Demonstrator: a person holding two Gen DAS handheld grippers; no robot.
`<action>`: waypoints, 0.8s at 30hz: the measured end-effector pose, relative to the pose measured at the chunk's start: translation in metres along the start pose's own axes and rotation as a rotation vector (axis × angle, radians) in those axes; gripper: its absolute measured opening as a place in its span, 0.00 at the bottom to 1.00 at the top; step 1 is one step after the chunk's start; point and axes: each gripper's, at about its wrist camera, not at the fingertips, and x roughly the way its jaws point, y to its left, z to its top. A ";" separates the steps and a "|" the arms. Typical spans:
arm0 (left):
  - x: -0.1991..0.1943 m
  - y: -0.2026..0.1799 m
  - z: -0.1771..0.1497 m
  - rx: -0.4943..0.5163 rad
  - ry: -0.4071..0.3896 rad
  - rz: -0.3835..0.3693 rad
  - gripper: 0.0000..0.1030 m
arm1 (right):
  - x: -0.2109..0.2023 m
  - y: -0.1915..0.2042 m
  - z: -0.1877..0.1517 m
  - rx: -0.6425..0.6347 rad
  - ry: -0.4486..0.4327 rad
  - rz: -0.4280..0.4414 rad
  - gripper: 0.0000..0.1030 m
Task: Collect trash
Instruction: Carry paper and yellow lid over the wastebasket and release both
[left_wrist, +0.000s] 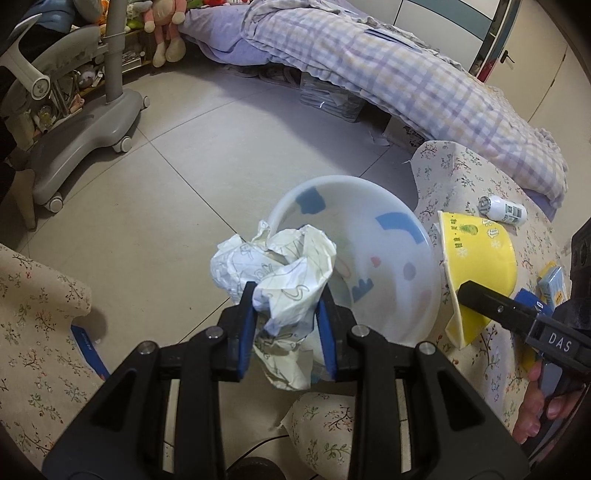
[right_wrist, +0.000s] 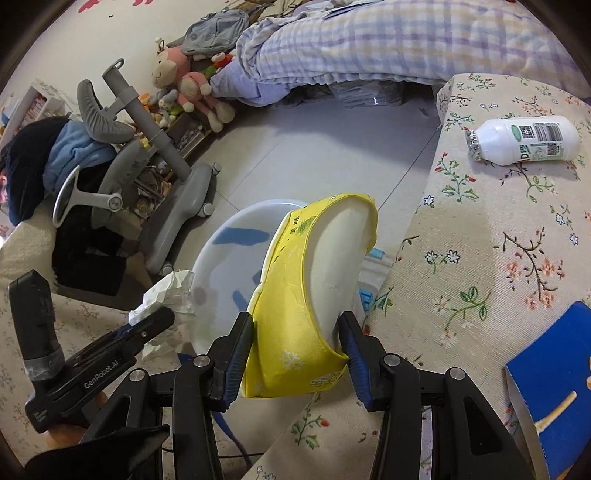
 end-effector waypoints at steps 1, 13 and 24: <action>0.001 0.000 0.001 0.000 0.000 0.001 0.32 | 0.003 0.001 0.001 -0.002 -0.001 0.000 0.48; 0.006 0.000 0.002 0.005 0.006 0.004 0.32 | -0.004 0.004 0.002 0.016 -0.035 0.032 0.72; 0.010 -0.012 0.004 0.032 0.004 0.006 0.33 | -0.047 0.007 -0.007 -0.028 -0.093 -0.052 0.72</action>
